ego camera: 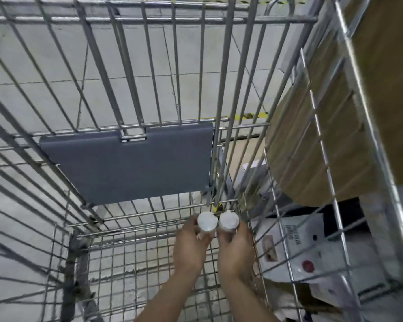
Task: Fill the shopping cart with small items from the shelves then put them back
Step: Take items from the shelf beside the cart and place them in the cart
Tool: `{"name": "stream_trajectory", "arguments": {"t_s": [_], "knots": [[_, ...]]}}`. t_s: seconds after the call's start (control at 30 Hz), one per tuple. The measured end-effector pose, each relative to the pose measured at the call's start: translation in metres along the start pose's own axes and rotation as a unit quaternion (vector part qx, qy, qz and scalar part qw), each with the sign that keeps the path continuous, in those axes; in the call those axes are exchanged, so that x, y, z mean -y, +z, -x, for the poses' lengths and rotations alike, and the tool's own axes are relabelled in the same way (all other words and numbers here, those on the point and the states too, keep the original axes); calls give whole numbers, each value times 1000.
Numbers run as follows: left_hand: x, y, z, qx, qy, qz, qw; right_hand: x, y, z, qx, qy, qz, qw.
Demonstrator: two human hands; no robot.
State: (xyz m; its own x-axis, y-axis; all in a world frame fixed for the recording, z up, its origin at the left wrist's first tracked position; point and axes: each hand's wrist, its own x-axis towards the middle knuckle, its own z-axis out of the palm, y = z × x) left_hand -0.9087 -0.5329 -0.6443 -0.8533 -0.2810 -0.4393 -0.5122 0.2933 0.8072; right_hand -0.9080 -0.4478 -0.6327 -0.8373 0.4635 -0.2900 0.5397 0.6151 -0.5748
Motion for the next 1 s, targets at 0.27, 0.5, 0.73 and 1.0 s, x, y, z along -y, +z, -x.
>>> {"name": "stream_trajectory", "arguments": {"t_s": [0.27, 0.5, 0.73, 1.0], "knots": [[2, 3, -1, -3, -15, 30, 999, 3, 9, -5, -28, -1, -29, 999], [-3, 4, 0, 9, -20, 78, 997, -13, 9, 4, -11, -9, -42, 999], [17, -33, 46, 74, -141, 31, 987, -37, -29, 50, 103, -14, 57, 993], [19, -113, 187, 147, -110, -174, 968, -34, -118, 150, 238, -114, 97, 960]]}}
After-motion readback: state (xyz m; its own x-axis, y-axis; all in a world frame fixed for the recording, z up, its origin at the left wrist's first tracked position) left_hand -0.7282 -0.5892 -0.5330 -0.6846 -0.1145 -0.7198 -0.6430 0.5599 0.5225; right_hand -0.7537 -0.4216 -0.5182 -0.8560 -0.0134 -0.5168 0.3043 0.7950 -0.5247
